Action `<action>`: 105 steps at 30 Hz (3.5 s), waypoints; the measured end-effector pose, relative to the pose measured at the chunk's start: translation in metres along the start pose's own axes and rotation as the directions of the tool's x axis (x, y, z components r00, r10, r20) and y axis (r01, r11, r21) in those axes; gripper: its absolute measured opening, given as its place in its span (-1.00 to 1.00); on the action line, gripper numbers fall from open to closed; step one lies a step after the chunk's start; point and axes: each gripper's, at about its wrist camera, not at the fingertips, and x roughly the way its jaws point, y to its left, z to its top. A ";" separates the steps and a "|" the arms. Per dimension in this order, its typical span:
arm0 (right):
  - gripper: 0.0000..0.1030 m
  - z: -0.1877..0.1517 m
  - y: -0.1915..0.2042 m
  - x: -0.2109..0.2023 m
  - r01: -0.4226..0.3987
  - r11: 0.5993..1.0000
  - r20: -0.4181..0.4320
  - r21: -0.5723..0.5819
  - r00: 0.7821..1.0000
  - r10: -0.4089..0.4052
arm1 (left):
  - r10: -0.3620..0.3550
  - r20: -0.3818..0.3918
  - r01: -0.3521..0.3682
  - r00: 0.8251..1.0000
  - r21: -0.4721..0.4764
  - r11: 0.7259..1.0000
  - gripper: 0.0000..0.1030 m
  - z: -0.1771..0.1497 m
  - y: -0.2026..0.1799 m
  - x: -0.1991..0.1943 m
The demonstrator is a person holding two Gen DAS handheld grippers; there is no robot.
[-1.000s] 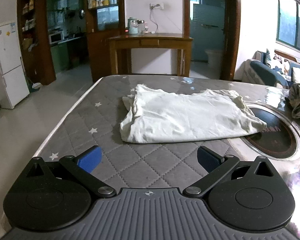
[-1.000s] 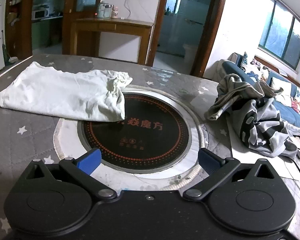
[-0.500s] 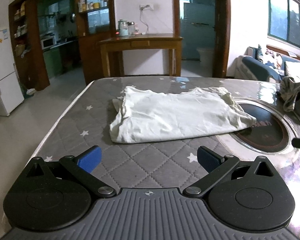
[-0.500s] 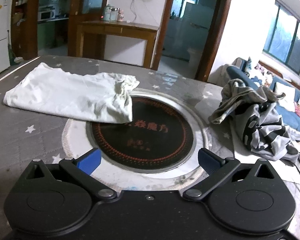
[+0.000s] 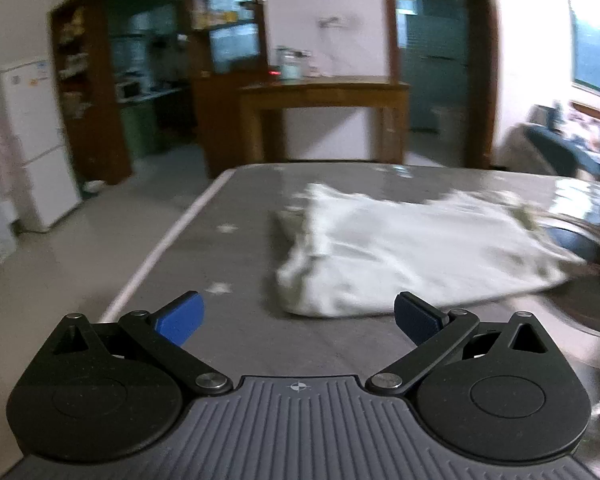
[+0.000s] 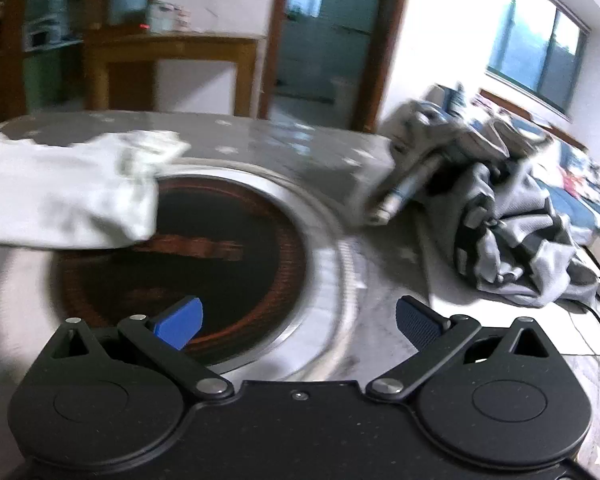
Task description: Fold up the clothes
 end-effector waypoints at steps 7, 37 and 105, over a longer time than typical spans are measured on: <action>1.00 0.003 -0.026 0.045 0.090 0.989 -0.060 0.117 0.995 -0.084 | 0.172 -0.041 -0.175 0.984 -0.073 0.982 1.00 -0.001 0.047 0.031; 1.00 -0.002 -0.053 0.064 0.128 0.962 -0.051 0.243 0.992 -0.119 | 0.353 -0.119 -0.372 0.928 -0.243 0.896 1.00 -0.024 0.124 0.042; 1.00 -0.001 -0.053 0.065 0.129 0.962 -0.050 0.242 0.992 -0.120 | 0.334 -0.075 -0.343 0.939 -0.213 0.915 1.00 -0.013 0.128 0.045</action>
